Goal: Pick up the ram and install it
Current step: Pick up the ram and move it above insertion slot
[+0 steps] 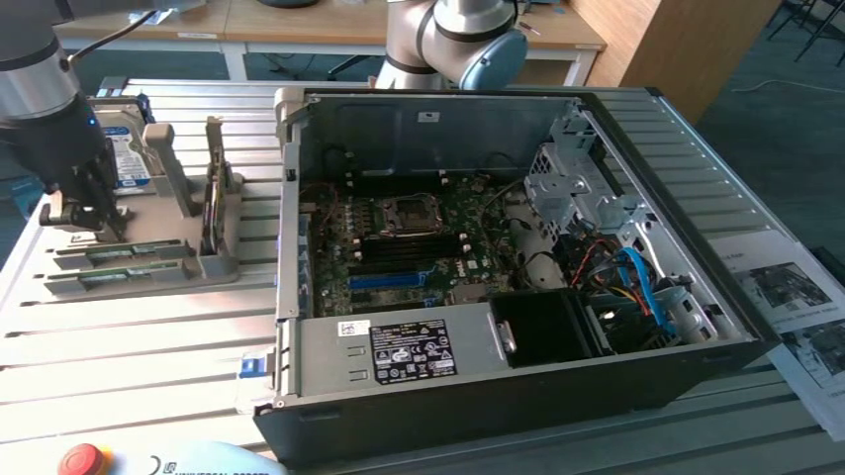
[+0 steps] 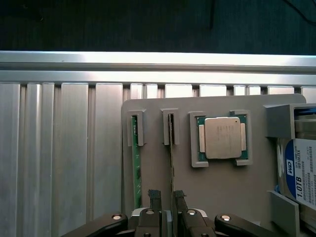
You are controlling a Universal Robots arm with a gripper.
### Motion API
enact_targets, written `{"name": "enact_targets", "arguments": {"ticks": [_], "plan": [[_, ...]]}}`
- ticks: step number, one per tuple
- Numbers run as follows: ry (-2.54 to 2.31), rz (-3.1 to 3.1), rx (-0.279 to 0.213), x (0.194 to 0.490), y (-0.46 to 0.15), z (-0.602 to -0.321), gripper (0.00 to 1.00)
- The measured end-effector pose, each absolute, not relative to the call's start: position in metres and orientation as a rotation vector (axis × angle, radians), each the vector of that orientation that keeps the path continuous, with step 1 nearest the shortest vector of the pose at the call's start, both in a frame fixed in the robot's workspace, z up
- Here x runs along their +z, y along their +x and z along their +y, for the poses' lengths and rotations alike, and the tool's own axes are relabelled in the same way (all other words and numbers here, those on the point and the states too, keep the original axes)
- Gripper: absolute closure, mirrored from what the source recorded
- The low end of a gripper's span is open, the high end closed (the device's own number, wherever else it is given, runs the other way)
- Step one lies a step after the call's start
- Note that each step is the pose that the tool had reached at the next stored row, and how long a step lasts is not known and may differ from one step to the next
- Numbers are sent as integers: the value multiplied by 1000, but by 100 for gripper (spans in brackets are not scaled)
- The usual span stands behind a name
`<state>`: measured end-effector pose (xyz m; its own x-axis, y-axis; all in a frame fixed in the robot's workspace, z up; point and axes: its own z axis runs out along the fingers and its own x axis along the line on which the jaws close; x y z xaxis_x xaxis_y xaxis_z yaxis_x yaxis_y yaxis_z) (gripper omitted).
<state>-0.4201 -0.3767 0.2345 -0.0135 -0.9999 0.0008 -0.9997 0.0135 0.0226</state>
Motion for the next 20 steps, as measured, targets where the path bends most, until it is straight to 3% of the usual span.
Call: {"name": "enact_targets", "arguments": {"ticks": [20], "plan": [[2195, -2225, -24, 234, -420, -393, 76]]}}
